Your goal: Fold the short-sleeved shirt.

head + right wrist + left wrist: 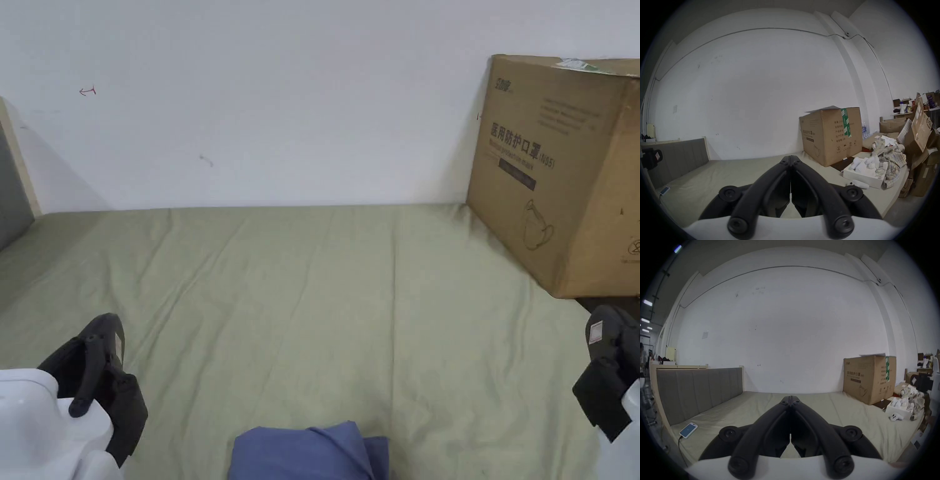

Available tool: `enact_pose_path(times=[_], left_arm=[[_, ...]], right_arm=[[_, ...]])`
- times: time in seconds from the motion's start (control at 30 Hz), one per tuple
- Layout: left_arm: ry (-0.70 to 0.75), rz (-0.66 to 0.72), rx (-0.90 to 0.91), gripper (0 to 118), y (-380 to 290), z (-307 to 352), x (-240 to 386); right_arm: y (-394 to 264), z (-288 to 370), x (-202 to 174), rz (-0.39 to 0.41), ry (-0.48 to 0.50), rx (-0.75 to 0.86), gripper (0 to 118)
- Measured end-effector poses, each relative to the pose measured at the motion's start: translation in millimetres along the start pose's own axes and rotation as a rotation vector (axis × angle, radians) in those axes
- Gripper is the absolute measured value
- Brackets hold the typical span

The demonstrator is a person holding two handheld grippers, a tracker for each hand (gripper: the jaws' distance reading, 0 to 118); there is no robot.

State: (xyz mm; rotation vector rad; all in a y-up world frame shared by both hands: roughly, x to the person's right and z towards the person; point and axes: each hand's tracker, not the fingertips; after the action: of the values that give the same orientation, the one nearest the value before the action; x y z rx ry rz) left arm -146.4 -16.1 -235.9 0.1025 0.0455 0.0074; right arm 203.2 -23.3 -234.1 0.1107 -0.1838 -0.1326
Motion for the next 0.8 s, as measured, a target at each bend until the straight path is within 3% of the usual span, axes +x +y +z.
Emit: enact_pose_path(times=[0.07, 0.13, 0.23, 0.3, 0.33, 0.43, 0.5, 0.53, 0.57, 0.63, 0.67, 0.7, 0.73, 0.77, 0.8], left_arm=[[-0.062, 0.068, -0.017, 0, 8.4, 1.6, -8.9], [-0.08, 0.116, -0.038, 0, 14.9, 3.5, -16.9], [-0.089, 0.171, -0.125, 0, 15.3, -3.6, -31.6], [-0.108, 0.19, -0.227, 0, 7.5, -16.7, -40.7], [-0.124, 0.197, -0.276, 0, -0.4, -24.2, -45.3], [-0.153, 0.194, -0.478, 0, -26.4, -51.8, -55.7], [-0.195, 0.233, -0.613, 0, -48.4, -68.8, -63.2], [-0.226, 0.277, -0.666, 0, -61.3, -76.8, -69.3], [-0.256, 0.327, -0.718, 0, -72.9, -84.7, -74.8], [-0.353, 0.413, -0.839, 2, -95.6, -99.9, -79.2], [-0.416, 0.463, -0.902, 5, -109.3, -109.9, -82.8], [-0.464, 0.527, -0.943, 16, -122.1, -118.4, -86.7], [-0.512, 0.595, -0.988, 44, -137.3, -128.6, -89.7], [-0.55, 0.671, -1.023, 83, -157.1, -139.0, -96.5], [-0.597, 0.743, -1.053, 103, -170.8, -147.1, -98.7]], right_arm=[[3.4, -10.4, -4.1, -0.022, 0.096, -0.053, 0], [-3.1, -32.4, -10.9, -0.044, 0.247, -0.236, 0], [-46.3, -91.2, -27.1, -0.144, 0.569, -0.813, 0], [-92.5, -114.0, -38.8, -0.239, 0.654, -1.053, 0], [-113.1, -117.4, -45.2, -0.246, 0.656, -1.113, 0], [-164.4, -132.1, -60.4, -0.116, 0.624, -1.277, 0], [-194.0, -140.3, -61.6, -0.076, 0.641, -1.356, 0], [-204.1, -141.0, -57.7, -0.056, 0.603, -1.368, 0], [-208.4, -143.0, -53.3, -0.072, 0.573, -1.373, 0], [-206.9, -145.1, -42.3, -0.186, 0.587, -1.37, 0], [-206.2, -144.1, -40.0, -0.197, 0.583, -1.377, 0], [-206.2, -144.2, -40.4, -0.176, 0.583, -1.376, 0], [-206.0, -143.6, -41.7, -0.17, 0.588, -1.375, 0], [-205.7, -143.5, -42.6, -0.156, 0.595, -1.369, 0], [-204.3, -141.0, -45.8, -0.137, 0.601, -1.365, 0]])
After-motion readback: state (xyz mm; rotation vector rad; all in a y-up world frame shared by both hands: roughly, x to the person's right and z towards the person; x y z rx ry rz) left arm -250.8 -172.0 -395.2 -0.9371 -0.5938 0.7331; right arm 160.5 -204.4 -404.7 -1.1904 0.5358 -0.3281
